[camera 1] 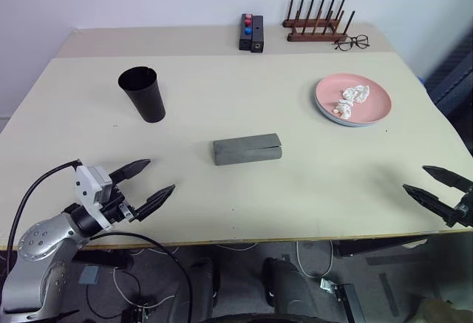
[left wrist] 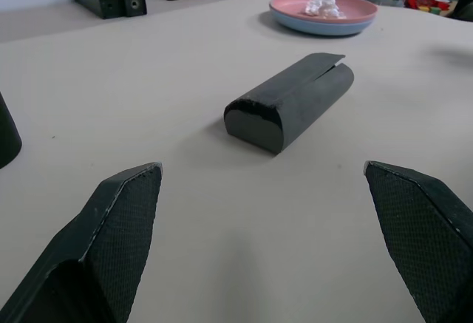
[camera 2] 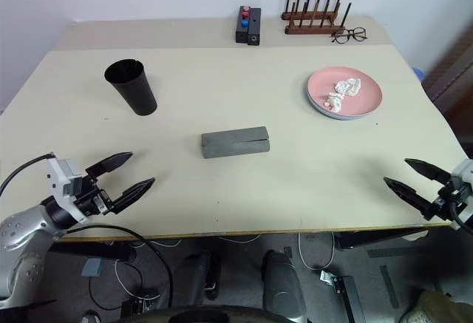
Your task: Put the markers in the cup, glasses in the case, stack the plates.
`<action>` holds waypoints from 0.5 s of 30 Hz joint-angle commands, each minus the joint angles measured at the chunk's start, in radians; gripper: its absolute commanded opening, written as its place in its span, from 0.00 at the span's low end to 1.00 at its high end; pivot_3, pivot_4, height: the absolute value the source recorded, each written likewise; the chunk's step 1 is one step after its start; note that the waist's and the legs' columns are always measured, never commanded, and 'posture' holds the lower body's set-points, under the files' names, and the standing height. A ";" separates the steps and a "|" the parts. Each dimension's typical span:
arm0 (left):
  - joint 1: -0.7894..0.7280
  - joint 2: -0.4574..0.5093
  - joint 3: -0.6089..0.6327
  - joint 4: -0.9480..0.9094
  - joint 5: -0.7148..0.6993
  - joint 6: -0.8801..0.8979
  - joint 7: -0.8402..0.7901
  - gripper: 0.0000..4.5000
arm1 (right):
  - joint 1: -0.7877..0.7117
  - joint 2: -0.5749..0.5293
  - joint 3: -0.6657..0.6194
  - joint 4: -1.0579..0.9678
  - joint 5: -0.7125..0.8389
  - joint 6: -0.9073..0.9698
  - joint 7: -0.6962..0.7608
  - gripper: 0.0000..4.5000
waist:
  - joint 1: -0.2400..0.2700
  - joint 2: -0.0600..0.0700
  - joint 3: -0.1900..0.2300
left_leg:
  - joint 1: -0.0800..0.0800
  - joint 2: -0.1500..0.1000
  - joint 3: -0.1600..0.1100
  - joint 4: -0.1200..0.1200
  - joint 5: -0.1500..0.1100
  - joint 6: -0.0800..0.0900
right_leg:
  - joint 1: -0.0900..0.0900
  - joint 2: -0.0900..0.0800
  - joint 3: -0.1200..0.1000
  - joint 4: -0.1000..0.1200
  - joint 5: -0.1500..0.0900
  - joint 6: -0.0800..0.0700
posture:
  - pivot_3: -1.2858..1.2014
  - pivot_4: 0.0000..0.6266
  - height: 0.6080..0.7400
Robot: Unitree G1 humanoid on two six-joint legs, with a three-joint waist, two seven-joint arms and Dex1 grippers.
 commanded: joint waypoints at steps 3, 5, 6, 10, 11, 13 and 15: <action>0.007 0.018 0.046 -0.105 -0.042 0.046 0.064 1.00 | 0.000 -0.003 -0.043 -0.035 0.032 -0.015 -0.010 0.74 | -0.001 0.000 0.000 | 0.000 0.000 0.000 0.000 0.000 0.000 | 0.000 0.000 0.000 0.000 0.000 0.000 | 0.52 0.24 1.00; -0.003 0.034 0.055 -0.123 -0.056 0.071 0.077 1.00 | -0.004 -0.002 -0.040 -0.032 0.034 -0.018 -0.013 0.74 | -0.001 0.000 0.000 | 0.000 0.001 0.000 0.000 0.000 0.000 | 0.000 0.000 0.000 0.000 0.000 0.000 | 0.52 0.24 1.00; -0.008 0.042 0.061 -0.130 -0.064 0.082 0.083 1.00 | -0.004 -0.001 -0.038 -0.030 0.034 -0.021 -0.013 0.74 | -0.001 0.000 0.000 | 0.000 0.001 0.000 0.000 0.000 0.000 | 0.000 0.000 0.000 0.000 0.000 0.000 | 0.52 0.24 1.00; -0.006 0.060 0.088 -0.158 -0.089 0.111 0.103 1.00 | -0.014 -0.005 -0.027 -0.015 0.031 -0.025 -0.014 0.74 | -0.001 0.000 0.000 | 0.000 0.001 0.000 0.000 0.000 0.000 | 0.000 0.001 0.000 0.000 0.000 0.000 | 0.52 0.24 1.00; -0.002 0.061 0.092 -0.165 -0.092 0.115 0.108 1.00 | -0.021 -0.008 -0.023 -0.008 0.030 -0.024 -0.014 0.74 | -0.001 0.000 0.000 | 0.000 0.001 0.000 0.000 0.000 0.000 | 0.000 0.001 0.000 -0.001 0.000 0.000 | 0.52 0.24 1.00; 0.007 0.059 0.098 -0.178 -0.098 0.122 0.116 1.00 | -0.030 -0.013 -0.019 0.000 0.029 -0.022 -0.011 0.74 | -0.001 0.000 0.000 | 0.000 0.001 0.000 0.000 0.000 0.000 | 0.000 0.001 0.000 -0.001 0.000 0.000 | 0.52 0.24 1.00; 0.020 0.052 0.101 -0.196 -0.099 0.126 0.128 1.00 | -0.046 -0.021 -0.014 0.014 0.026 -0.021 -0.003 0.74 | -0.002 0.000 0.000 | 0.000 0.001 0.000 0.000 0.000 0.000 | 0.000 0.001 0.000 -0.001 0.000 0.000 | 0.52 0.24 1.00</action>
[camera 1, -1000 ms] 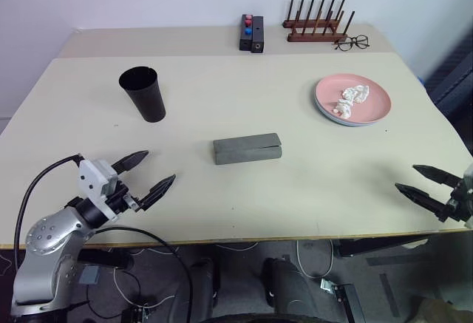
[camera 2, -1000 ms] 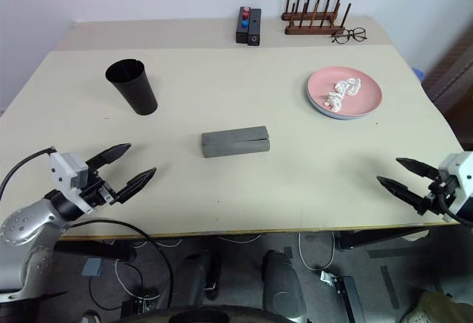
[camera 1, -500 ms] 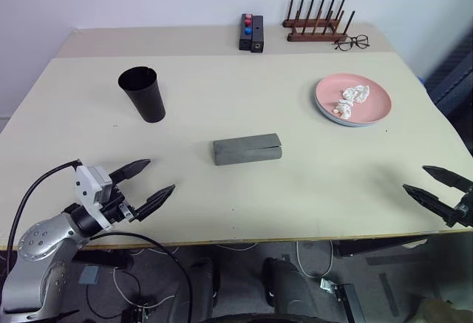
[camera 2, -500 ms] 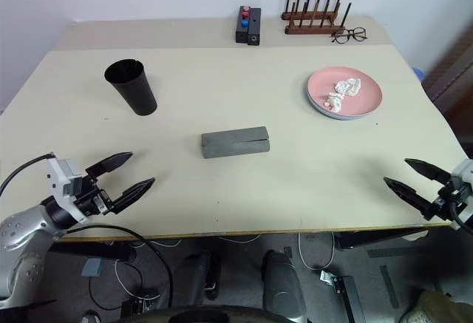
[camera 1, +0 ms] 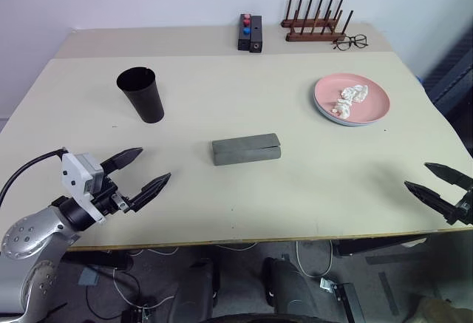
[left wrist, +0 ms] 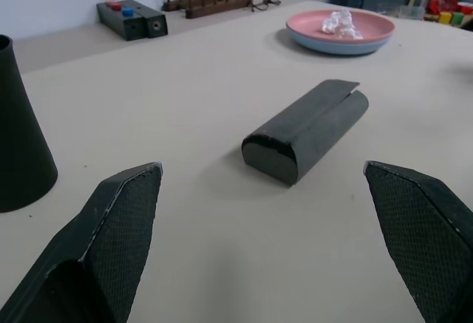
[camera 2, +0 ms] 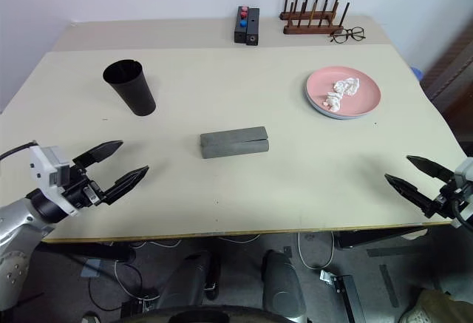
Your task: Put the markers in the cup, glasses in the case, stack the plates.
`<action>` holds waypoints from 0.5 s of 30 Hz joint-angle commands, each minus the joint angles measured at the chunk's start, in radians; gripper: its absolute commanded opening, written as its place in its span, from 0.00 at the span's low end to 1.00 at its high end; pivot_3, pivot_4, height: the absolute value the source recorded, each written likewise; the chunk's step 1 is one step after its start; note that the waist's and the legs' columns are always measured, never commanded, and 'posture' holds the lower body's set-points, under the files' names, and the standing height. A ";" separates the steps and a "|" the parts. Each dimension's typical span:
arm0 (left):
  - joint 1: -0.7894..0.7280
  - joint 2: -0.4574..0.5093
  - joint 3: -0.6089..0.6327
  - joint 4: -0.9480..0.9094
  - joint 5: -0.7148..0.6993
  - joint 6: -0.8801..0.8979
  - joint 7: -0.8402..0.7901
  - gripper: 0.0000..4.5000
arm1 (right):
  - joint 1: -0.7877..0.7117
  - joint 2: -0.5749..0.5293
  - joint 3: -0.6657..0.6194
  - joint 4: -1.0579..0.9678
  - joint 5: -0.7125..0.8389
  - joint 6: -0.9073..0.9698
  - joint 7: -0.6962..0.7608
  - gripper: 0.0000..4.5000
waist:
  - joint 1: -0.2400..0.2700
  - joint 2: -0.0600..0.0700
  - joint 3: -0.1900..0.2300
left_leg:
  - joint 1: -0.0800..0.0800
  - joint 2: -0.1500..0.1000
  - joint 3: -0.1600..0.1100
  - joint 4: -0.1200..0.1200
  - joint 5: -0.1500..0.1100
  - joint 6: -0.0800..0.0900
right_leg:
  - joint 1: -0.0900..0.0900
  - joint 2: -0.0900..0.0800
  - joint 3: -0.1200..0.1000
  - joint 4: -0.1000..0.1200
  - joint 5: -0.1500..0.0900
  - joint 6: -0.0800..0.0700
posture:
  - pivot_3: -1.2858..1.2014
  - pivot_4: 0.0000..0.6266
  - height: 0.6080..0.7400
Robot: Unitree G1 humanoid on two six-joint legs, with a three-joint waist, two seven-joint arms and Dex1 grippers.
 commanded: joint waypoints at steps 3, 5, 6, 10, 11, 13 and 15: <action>0.033 -0.009 0.025 -0.082 -0.025 0.013 0.038 1.00 | -0.053 -0.035 -0.004 0.038 0.004 -0.010 0.017 0.74 | 0.000 0.000 0.000 | 0.000 0.000 0.000 0.000 0.000 0.000 | 0.000 0.000 0.000 0.000 0.000 0.000 | 0.52 0.24 1.00; 0.042 -0.014 0.015 -0.102 -0.026 0.021 0.052 1.00 | -0.080 -0.044 0.007 0.069 -0.003 -0.014 0.025 0.74 | 0.000 0.000 0.000 | 0.000 0.000 0.000 0.000 0.000 0.000 | 0.000 0.000 0.000 0.000 0.000 0.000 | 0.52 0.24 1.00; 0.044 -0.016 0.013 -0.109 -0.027 0.024 0.057 1.00 | -0.092 -0.047 0.015 0.083 -0.008 -0.016 0.029 0.74 | 0.000 0.000 0.000 | 0.000 0.000 0.000 0.000 0.000 0.000 | 0.000 0.000 0.000 0.000 0.000 0.000 | 0.52 0.24 1.00; 0.063 -0.013 0.013 -0.142 -0.046 0.045 0.070 1.00 | -0.115 -0.061 0.031 0.109 -0.012 -0.018 0.056 0.74 | 0.001 0.000 0.000 | 0.000 0.000 0.000 0.000 0.000 0.000 | 0.000 0.000 0.000 0.000 0.000 0.000 | 0.52 0.24 1.00; 0.078 -0.015 0.021 -0.136 -0.049 0.040 0.056 1.00 | -0.114 -0.057 0.033 0.108 -0.012 -0.022 0.057 0.74 | 0.000 0.000 0.000 | 0.000 0.000 0.000 0.000 0.000 0.000 | 0.000 0.000 0.000 -0.001 0.000 0.000 | 0.52 0.24 1.00; 0.097 -0.011 0.033 -0.097 -0.021 0.009 0.028 1.00 | -0.110 -0.041 0.032 0.103 -0.010 -0.024 0.045 0.74 | 0.000 0.000 0.000 | 0.000 0.000 0.001 0.000 0.000 0.000 | 0.000 0.000 0.000 -0.001 0.000 0.000 | 0.52 0.24 1.00; 0.085 -0.009 0.051 -0.093 -0.044 0.018 0.034 1.00 | -0.091 -0.034 0.037 0.079 -0.007 -0.017 0.050 0.74 | 0.000 0.000 0.000 | 0.000 0.000 0.001 0.000 0.000 0.000 | 0.000 0.000 0.000 -0.001 0.000 0.000 | 0.52 0.24 1.00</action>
